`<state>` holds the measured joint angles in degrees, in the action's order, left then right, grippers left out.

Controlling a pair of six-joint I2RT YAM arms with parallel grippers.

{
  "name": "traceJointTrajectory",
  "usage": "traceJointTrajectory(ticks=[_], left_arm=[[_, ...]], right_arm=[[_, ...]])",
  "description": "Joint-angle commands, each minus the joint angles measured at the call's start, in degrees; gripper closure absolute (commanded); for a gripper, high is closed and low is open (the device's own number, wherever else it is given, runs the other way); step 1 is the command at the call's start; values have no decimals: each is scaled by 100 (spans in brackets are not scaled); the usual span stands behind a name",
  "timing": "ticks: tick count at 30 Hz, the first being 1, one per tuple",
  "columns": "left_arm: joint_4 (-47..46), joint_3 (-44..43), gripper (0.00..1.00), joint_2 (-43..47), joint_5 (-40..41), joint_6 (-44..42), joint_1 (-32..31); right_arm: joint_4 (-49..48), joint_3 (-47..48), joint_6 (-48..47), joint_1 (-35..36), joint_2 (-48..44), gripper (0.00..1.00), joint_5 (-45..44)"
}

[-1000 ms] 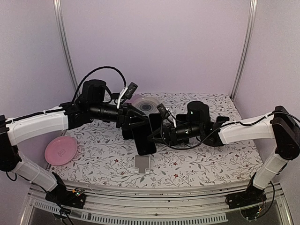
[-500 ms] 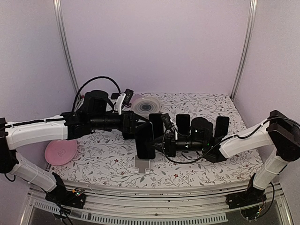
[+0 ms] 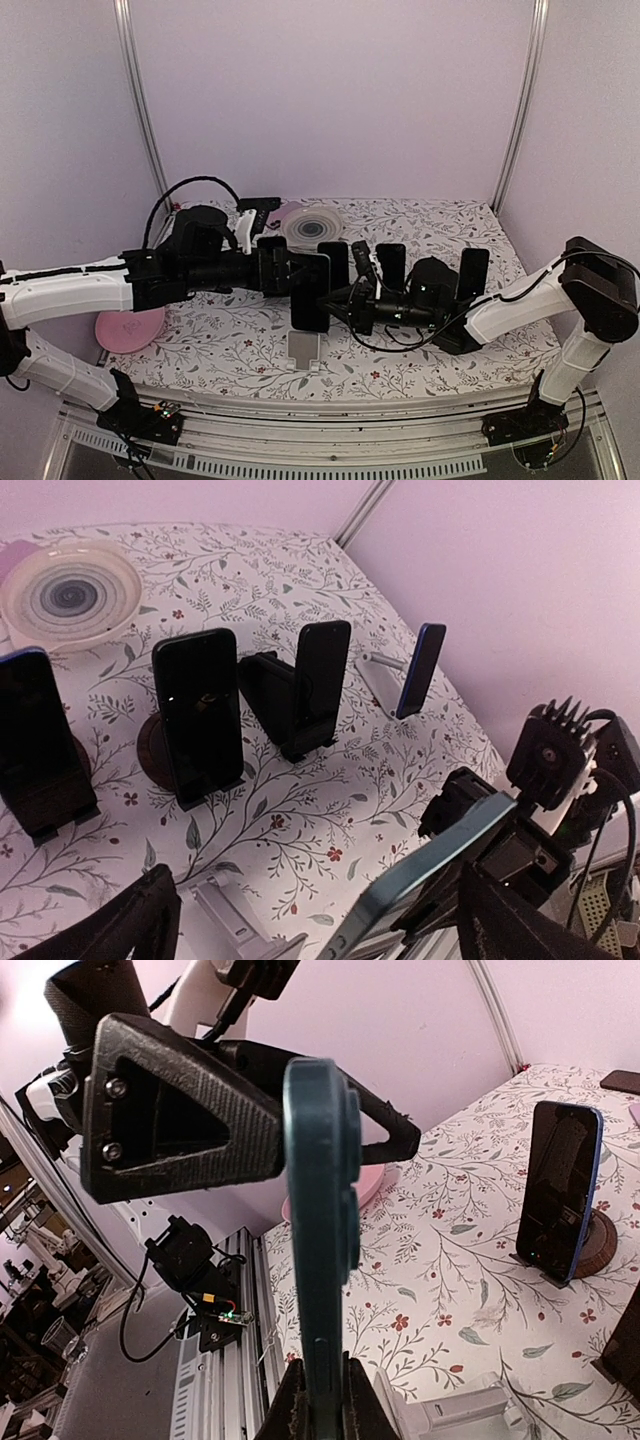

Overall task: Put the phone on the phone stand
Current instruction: Pass from the right arm to the left

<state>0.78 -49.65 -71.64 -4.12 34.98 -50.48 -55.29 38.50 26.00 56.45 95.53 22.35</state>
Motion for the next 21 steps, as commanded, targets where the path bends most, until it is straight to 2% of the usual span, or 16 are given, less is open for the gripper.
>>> traceJointTrajectory(ticks=[1,5,11,17,21], left_arm=[[871,-519,3,-164,1120,301,-578],[1583,-1052,3,-430,2145,681,-1053],[2844,-2012,4,-1227,2873,1295,-1351],[3451,-2544,6,-1671,3170,1662,-1472],[3526,-2642,14,-1788,3197,1675,-1494]], right_arm=[[-431,138,14,134,120,98,-242],[-210,202,-51,209,131,98,-437],[-59,215,-93,293,100,98,-642],[-9,156,-145,327,28,98,-706],[-1,147,-164,341,42,98,-675]])
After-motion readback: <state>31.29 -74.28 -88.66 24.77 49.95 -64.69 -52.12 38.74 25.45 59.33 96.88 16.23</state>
